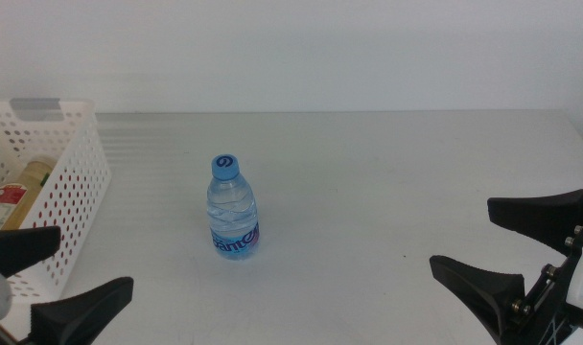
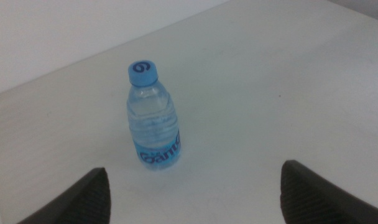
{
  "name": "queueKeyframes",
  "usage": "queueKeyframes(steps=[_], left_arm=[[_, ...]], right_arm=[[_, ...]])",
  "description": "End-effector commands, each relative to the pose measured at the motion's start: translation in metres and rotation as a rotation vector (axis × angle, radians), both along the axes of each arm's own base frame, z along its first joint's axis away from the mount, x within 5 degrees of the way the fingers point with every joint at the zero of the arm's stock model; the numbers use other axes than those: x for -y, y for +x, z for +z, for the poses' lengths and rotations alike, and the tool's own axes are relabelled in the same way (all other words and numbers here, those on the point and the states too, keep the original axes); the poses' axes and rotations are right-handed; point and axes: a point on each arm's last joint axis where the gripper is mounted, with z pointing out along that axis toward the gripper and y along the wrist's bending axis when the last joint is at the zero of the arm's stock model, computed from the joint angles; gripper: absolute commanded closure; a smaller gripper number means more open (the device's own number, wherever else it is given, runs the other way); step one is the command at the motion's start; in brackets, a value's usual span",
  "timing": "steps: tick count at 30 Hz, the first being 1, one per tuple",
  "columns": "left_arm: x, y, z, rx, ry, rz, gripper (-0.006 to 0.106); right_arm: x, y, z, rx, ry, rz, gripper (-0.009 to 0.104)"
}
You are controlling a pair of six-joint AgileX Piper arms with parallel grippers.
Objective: Use arms to grab the bottles and put them into the dustbin to the left of the table.
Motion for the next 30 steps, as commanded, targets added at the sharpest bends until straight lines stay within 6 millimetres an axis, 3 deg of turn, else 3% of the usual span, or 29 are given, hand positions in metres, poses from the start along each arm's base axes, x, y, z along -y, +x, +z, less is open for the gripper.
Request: queueKeyframes(steps=[1, 8, 17, 21, 30], left_arm=[[0.002, 0.002, 0.018, 0.096, -0.082, 0.006, 0.010], [0.007, 0.013, 0.028, 0.194, -0.149, 0.022, 0.010], [0.028, 0.050, 0.018, 0.186, -0.140, 0.040, 0.010], [0.032, 0.058, 0.005, 0.226, -0.165, 0.052, 0.010], [0.023, 0.051, -0.053, 0.291, -0.258, 0.098, 0.010]], right_arm=[[-0.002, 0.000, 0.017, 0.094, 0.053, 0.016, 0.023], [-0.002, 0.000, 0.017, 0.095, 0.054, 0.017, 0.023], [-0.002, 0.000, 0.017, 0.095, 0.054, 0.017, 0.023], [-0.002, 0.000, 0.017, 0.095, 0.054, 0.017, 0.023], [-0.002, 0.000, 0.017, 0.095, 0.054, 0.017, 0.023]])
